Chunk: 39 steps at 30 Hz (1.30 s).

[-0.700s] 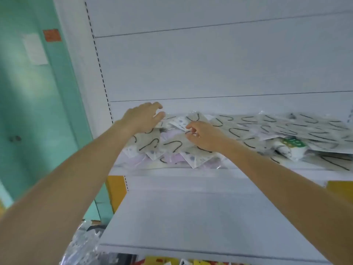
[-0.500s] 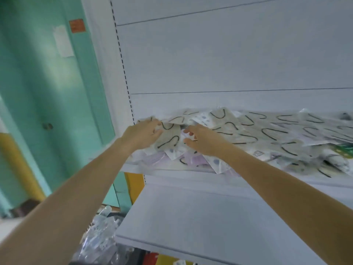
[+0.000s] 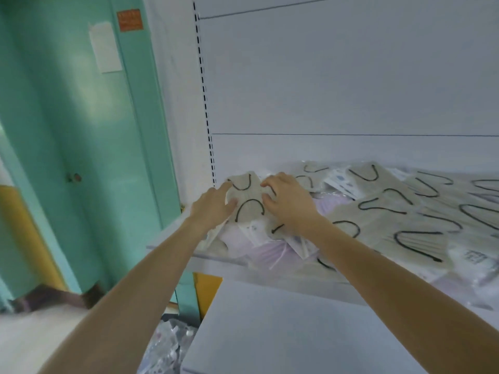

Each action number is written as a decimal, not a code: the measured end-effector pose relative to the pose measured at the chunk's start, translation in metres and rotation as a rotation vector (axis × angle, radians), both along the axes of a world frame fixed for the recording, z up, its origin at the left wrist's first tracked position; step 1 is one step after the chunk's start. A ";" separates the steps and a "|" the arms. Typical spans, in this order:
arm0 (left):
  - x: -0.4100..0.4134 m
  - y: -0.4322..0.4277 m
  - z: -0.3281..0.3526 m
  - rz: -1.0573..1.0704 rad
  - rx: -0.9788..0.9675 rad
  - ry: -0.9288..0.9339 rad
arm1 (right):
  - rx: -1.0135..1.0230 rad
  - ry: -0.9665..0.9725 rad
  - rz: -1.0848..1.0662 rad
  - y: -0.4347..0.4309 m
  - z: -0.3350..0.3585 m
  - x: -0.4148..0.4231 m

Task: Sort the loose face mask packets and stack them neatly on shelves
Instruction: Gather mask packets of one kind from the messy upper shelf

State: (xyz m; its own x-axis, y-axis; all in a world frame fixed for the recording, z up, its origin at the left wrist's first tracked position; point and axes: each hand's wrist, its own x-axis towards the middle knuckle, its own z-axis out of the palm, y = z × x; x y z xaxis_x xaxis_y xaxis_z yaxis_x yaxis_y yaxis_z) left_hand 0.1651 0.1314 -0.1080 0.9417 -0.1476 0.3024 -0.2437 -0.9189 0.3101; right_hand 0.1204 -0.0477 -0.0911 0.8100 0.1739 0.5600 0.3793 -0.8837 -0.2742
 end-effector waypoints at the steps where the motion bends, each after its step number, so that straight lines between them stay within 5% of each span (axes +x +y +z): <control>1: 0.010 0.000 0.000 0.001 -0.010 0.019 | -0.015 -0.067 -0.049 0.000 0.004 0.005; 3: 0.026 -0.001 0.000 -0.018 -0.039 0.057 | -0.074 -0.120 -0.151 -0.003 0.009 0.015; 10: 0.044 -0.002 -0.010 -0.134 -0.335 0.004 | -0.152 0.168 -0.420 -0.016 -0.006 0.029; 18: 0.047 -0.004 -0.009 -0.201 -0.343 -0.190 | 0.002 0.045 -0.480 -0.022 -0.016 0.027; 24: 0.044 -0.018 0.001 -0.180 -0.810 -0.016 | 0.315 -0.143 -0.177 -0.005 -0.009 0.007; 28: 0.046 -0.022 0.006 -0.183 -1.101 0.183 | 0.009 0.021 0.080 0.020 -0.022 -0.001; 31: 0.048 -0.014 0.001 -0.207 -0.924 0.174 | -0.103 0.185 0.170 0.028 -0.030 -0.005; 39: 0.056 0.004 0.002 -0.154 -0.922 0.027 | -0.174 0.399 -0.463 0.005 -0.029 -0.006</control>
